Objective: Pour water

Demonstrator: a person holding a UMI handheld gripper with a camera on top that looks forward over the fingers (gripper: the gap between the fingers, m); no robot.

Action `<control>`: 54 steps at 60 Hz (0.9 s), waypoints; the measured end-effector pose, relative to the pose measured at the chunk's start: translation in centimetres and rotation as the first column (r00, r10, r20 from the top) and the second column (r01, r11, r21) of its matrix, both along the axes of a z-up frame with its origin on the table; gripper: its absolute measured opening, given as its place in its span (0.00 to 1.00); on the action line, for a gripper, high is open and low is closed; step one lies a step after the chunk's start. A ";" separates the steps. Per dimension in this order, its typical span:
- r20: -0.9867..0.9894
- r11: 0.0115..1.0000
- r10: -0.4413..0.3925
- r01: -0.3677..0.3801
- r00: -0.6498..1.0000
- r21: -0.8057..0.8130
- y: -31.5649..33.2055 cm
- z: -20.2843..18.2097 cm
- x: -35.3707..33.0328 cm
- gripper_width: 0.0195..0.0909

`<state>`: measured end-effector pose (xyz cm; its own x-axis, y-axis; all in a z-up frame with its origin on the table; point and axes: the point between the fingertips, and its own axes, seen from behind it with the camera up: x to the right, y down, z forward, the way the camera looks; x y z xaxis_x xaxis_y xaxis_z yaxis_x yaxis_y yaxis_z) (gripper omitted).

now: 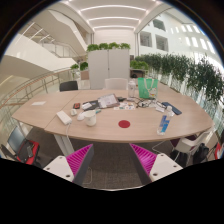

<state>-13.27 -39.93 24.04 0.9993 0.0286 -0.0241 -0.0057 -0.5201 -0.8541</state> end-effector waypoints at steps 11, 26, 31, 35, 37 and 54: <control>0.059 0.994 -0.096 0.092 0.994 0.062 3.4 -2.4 9.3 0.86; 0.024 0.966 -0.220 0.215 0.975 0.142 12.8 -6.4 23.0 0.86; 0.034 0.968 -0.211 0.204 0.977 0.148 16.8 -9.0 28.4 0.86; 0.042 0.966 -0.210 0.200 0.977 0.165 20.5 -10.5 31.1 0.87; 0.037 0.964 -0.210 0.200 0.977 0.172 22.2 -11.3 32.3 0.87; -0.026 0.921 -0.281 0.277 0.959 0.274 33.5 -16.8 36.8 0.77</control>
